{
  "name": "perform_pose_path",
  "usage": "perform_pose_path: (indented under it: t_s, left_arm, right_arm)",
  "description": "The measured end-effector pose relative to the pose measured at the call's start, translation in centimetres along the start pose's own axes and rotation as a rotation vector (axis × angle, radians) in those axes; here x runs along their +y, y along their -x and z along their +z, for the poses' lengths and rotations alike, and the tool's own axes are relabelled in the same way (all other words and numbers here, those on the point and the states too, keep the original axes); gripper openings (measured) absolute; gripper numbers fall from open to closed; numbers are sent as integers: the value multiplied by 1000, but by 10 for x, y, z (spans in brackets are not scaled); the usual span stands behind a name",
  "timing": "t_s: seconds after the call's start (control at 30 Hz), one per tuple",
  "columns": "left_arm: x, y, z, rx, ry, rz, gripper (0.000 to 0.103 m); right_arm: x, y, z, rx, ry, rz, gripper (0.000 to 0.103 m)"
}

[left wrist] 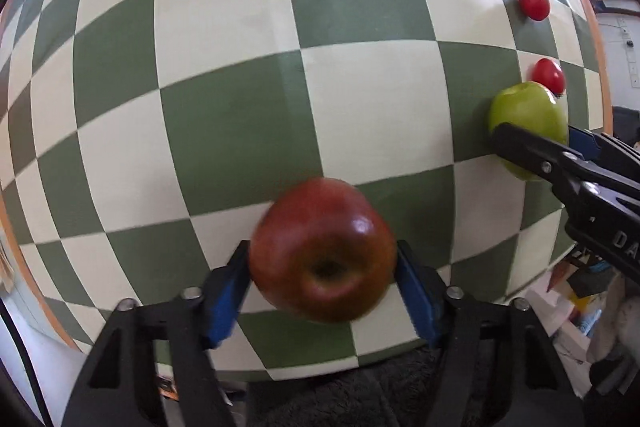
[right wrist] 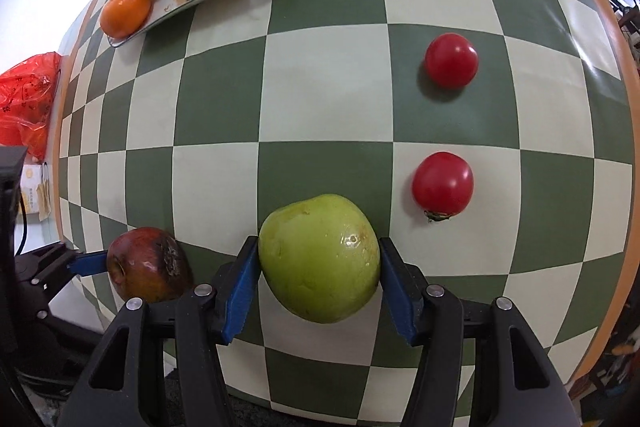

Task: Organize fruits
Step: 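Grasp the green apple with the right tool while the left tool grasps the red apple, then carry the green apple and red apple onto the plate and open both tools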

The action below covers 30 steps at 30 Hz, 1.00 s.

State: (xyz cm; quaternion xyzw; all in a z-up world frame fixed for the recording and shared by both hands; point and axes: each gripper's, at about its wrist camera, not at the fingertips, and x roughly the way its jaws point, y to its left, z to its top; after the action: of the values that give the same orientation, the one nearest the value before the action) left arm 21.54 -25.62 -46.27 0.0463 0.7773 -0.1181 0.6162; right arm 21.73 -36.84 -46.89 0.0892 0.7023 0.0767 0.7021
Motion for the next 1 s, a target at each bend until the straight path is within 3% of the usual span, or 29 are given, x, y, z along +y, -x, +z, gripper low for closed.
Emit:
perform_pose_path:
  t_s: [0.13, 0.3, 0.5, 0.83, 1.0]
  left_arm:
    - [7, 10, 8, -50, 20, 24, 66]
    - [28, 24, 31, -121, 116, 28, 66]
    - [28, 18, 42, -124, 141, 27, 66]
    - [15, 15, 39, -127, 146, 22, 66]
    - [46, 20, 37, -124, 150, 11, 66]
  right_arm:
    - [1, 2, 2, -9, -5, 2, 60]
    - [13, 6, 14, -29, 26, 27, 60]
    - [28, 4, 29, -49, 85, -3, 61]
    - [15, 4, 38, -9, 46, 31, 61]
    - [9, 4, 40, -13, 40, 39, 61]
